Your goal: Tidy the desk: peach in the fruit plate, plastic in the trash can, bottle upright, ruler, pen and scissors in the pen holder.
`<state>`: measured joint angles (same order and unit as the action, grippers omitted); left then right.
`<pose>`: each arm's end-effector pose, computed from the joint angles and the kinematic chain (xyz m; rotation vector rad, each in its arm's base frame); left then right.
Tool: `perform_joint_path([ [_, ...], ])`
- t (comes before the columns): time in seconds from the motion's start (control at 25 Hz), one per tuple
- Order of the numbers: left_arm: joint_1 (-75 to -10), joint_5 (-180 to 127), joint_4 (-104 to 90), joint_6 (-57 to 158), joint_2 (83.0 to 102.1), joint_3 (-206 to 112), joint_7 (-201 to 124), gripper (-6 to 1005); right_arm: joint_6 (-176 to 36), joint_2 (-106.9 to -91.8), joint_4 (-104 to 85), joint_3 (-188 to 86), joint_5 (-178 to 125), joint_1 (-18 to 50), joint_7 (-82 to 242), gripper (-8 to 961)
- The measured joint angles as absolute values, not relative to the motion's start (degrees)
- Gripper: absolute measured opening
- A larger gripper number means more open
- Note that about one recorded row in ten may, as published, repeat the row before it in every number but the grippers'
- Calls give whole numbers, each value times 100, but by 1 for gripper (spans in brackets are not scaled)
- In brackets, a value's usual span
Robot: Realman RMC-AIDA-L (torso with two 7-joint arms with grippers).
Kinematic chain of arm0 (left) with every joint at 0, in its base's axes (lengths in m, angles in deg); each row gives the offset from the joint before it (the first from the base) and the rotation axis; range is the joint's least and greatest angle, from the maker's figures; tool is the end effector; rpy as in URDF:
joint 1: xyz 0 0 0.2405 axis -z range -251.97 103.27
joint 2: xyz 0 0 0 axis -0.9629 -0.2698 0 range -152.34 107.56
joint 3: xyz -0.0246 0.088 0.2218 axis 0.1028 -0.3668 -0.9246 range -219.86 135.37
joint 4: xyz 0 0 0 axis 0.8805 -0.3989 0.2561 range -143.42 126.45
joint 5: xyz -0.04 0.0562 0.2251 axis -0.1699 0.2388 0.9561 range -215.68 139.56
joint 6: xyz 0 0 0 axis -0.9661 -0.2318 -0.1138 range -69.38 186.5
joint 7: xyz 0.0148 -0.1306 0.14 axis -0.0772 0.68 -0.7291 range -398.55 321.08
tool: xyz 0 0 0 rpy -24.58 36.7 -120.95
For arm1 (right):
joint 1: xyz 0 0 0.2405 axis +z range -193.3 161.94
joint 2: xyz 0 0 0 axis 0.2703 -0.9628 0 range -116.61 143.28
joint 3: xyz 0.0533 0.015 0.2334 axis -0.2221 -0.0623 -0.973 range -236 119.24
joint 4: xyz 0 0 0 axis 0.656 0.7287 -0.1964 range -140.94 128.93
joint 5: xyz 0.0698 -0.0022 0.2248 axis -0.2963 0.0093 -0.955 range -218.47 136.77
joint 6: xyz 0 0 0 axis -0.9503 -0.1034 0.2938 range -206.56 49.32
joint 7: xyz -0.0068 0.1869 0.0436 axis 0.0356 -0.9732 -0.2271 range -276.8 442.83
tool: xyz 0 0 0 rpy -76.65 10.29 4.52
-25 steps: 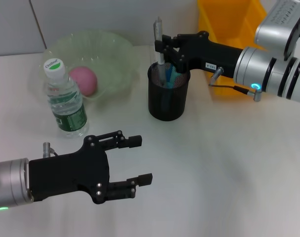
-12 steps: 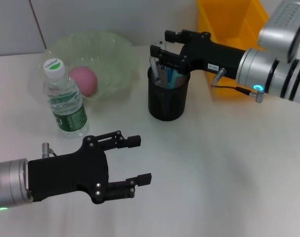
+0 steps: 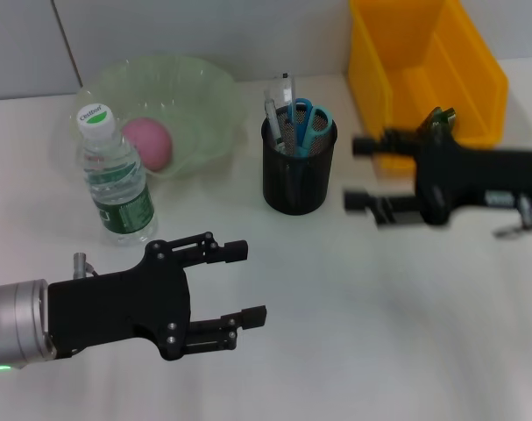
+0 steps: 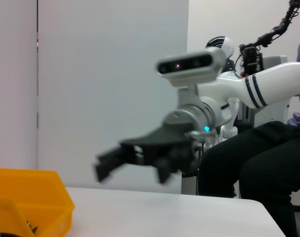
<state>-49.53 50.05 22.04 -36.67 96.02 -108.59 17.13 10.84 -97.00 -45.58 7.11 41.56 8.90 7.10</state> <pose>-0.2064 0.2972 -0.0744 -2.8504 -0.1283 -1.0338 0.2169 0.3568 0.0031 -2.7250 0.3948 0.9094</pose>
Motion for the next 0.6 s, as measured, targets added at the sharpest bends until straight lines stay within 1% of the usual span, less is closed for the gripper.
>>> perform_joint_path([
  [0.08,-4970,5014,2202,-3649,9595,-10860,1768,739,1357,-9691,-4420,513,4492,801,935,826],
  [0.28,-5060,5024,2201,-3625,9581,-10857,1775,739,1852,-9808,-4408,211,5171,505,1254,826],
  [0.6,-5099,5027,2201,-3585,9550,-10843,1827,739,1994,-9831,-4422,204,5327,420,1269,826],
])
